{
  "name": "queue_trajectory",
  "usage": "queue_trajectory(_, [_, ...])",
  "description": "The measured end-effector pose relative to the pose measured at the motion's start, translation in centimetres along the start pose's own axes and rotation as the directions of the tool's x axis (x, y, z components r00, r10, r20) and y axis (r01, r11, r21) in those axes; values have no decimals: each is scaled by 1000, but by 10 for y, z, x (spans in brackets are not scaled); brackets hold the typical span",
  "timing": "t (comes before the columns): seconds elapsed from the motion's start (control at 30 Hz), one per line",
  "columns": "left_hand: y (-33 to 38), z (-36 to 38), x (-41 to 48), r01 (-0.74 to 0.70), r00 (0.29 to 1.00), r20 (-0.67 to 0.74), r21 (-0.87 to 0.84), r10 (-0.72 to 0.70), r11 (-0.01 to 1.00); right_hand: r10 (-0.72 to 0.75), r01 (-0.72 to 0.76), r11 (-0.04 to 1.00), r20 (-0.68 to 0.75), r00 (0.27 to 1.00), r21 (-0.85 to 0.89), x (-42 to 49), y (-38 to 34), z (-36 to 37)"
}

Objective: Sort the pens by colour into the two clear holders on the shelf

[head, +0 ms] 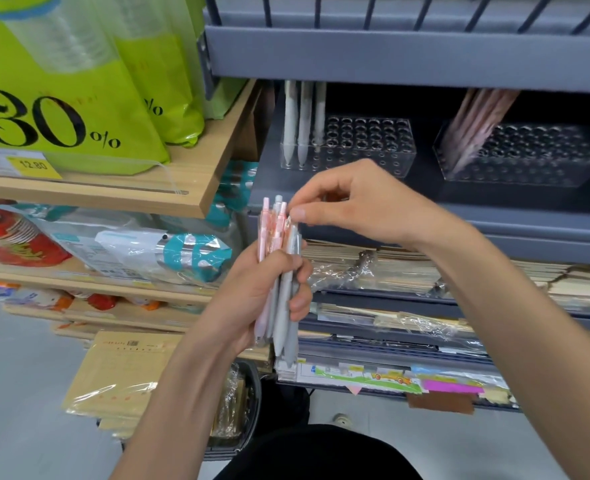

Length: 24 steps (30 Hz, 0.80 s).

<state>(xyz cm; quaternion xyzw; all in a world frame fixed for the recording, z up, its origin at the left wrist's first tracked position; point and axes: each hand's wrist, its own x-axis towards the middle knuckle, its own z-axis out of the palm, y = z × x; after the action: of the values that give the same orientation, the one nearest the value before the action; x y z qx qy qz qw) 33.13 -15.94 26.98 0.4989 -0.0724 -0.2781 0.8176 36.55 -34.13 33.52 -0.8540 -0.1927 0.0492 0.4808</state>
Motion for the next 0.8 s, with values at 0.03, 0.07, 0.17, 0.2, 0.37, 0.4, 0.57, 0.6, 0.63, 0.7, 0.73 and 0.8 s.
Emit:
queue_trajectory(0.03, [-1,2,1,3,1000,-2,4,-3,1000,10,-10,1000,12,1000,20,-1,1,-3])
queue_trajectory(0.07, [-2,3,2,7,1000,-3,4,-7,1000,22,-23,999,27,999,42,-3,2,-5])
queue_trajectory(0.17, [-4,7,5,7,1000,-14,15,-7,1000,60,-67,991,65,996,117,-7,8,-10])
queue_trajectory(0.2, [-4,9,6,4,1000,-19,20,-3,1000,68,-76,988,63,996,137,-8,10,-11])
queue_trajectory(0.37, [-2,10,8,-41,998,-47,48,43,998,69,-58,944,-23,997,326,-13,16,-21])
queue_trajectory(0.4, [-1,10,8,-52,997,-53,57,55,997,74,-45,922,-62,995,384,-13,17,-24])
queue_trajectory(0.57, [-3,9,6,-85,993,-76,23,87,996,93,54,827,-231,969,560,-14,20,-32])
queue_trajectory(0.6, [-4,10,7,-92,992,-85,12,93,996,112,53,800,-235,966,597,-13,20,-29])
queue_trajectory(0.63, [-4,10,8,-103,990,-95,3,103,995,139,36,777,-227,964,628,-13,20,-25])
queue_trajectory(0.7, [-5,10,9,-122,986,-114,-12,120,992,193,-36,793,-194,962,608,-13,20,-18])
queue_trajectory(0.73, [-5,10,10,-126,985,-121,-10,124,992,209,-78,825,-174,962,559,-14,19,-15])
queue_trajectory(0.8, [-6,10,10,-129,982,-139,-3,127,992,222,-123,865,-151,963,487,-14,15,-13])
